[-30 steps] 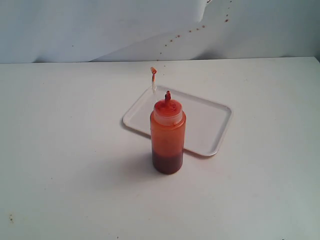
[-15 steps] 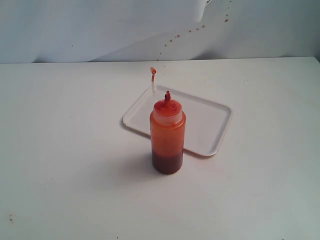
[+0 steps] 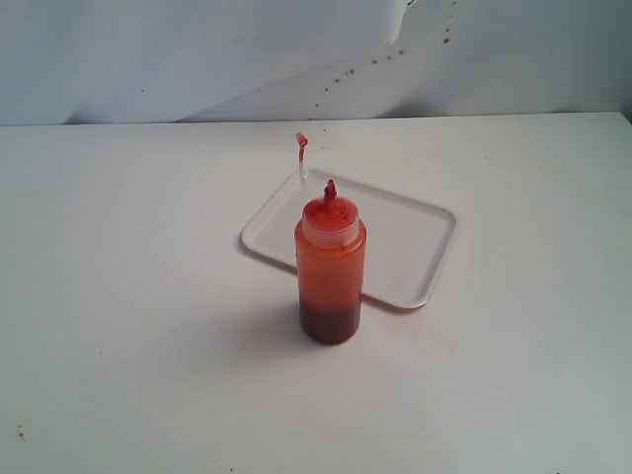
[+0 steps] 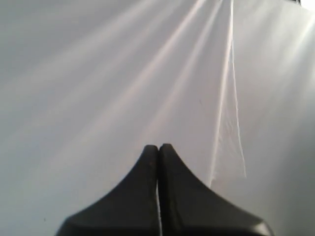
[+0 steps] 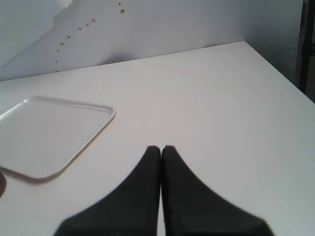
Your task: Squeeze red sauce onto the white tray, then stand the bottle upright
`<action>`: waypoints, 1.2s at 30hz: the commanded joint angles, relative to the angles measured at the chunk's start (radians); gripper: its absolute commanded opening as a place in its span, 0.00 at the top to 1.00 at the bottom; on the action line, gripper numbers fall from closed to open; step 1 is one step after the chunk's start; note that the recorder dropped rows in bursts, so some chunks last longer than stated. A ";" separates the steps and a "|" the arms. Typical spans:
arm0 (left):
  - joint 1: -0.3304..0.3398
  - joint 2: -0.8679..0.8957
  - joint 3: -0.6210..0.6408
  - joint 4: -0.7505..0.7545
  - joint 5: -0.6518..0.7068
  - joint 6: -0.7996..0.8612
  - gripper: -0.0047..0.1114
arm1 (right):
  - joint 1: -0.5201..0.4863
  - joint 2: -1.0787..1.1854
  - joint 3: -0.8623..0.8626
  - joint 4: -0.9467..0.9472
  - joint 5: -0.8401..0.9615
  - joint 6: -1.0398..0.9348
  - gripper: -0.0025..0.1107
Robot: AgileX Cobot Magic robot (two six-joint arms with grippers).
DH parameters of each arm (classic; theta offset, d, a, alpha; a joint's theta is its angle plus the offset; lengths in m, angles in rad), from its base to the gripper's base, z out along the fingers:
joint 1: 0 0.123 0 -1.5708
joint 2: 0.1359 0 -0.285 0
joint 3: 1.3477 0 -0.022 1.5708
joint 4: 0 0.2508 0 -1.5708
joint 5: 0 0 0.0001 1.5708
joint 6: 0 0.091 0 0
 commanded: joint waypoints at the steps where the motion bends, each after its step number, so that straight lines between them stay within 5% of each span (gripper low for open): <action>1: 0.001 0.348 0.001 0.163 -0.201 -0.019 0.96 | 0.002 -0.004 0.003 0.002 -0.002 -0.002 0.98; 8: 0.001 0.890 -0.205 0.660 -0.424 -0.019 0.96 | 0.002 -0.004 0.003 0.002 -0.002 -0.002 0.98; 18: 0.001 1.416 -0.396 0.783 -0.460 0.017 0.96 | 0.002 -0.004 0.003 0.002 -0.002 -0.002 0.98; 29: 0.001 1.581 -0.544 1.035 -0.460 0.021 0.96 | 0.002 -0.004 0.003 0.002 -0.002 -0.002 0.98; 36: 0.001 1.581 -0.573 1.059 -0.460 0.205 0.96 | 0.002 -0.004 0.003 0.002 -0.002 -0.002 0.98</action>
